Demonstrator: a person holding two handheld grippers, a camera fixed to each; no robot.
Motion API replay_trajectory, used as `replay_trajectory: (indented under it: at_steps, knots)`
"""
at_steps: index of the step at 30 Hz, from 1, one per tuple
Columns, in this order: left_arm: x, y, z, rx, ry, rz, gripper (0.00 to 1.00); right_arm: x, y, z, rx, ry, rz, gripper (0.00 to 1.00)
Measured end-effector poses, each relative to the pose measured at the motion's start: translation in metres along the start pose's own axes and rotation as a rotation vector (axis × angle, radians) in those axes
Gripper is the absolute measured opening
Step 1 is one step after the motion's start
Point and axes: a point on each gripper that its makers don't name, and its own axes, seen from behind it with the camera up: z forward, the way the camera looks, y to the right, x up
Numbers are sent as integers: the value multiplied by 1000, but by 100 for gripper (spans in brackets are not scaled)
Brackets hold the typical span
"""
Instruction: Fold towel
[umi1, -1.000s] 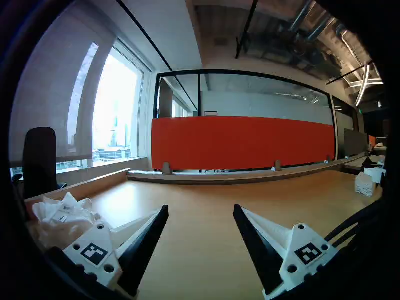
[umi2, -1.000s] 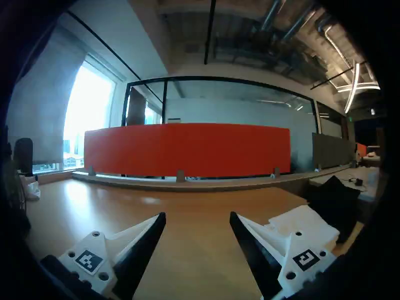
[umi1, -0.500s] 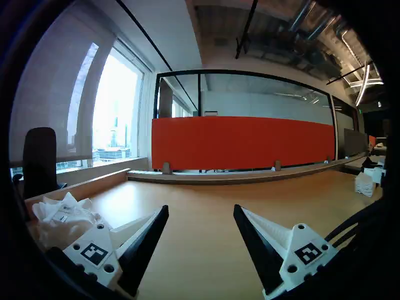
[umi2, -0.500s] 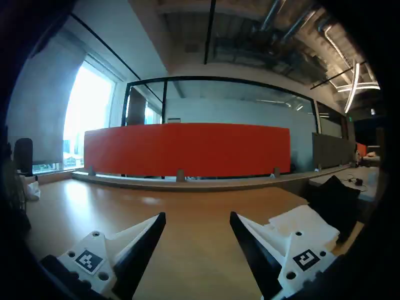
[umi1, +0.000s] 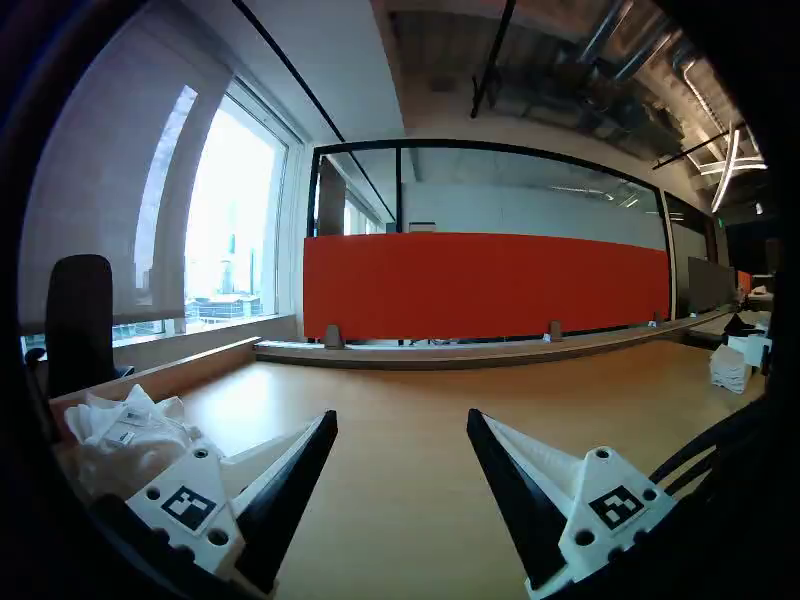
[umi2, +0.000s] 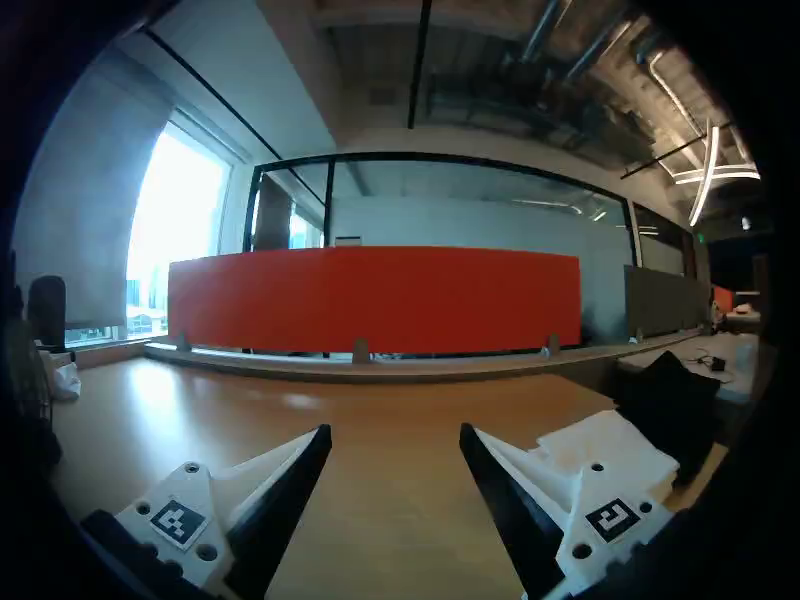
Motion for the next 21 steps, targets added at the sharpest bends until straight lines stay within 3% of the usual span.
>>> replay_trajectory:
  at_steps: [21]
  knots:
    - [-1,2,0,0,0,-1,96,0,0,1,0,0,0,99]
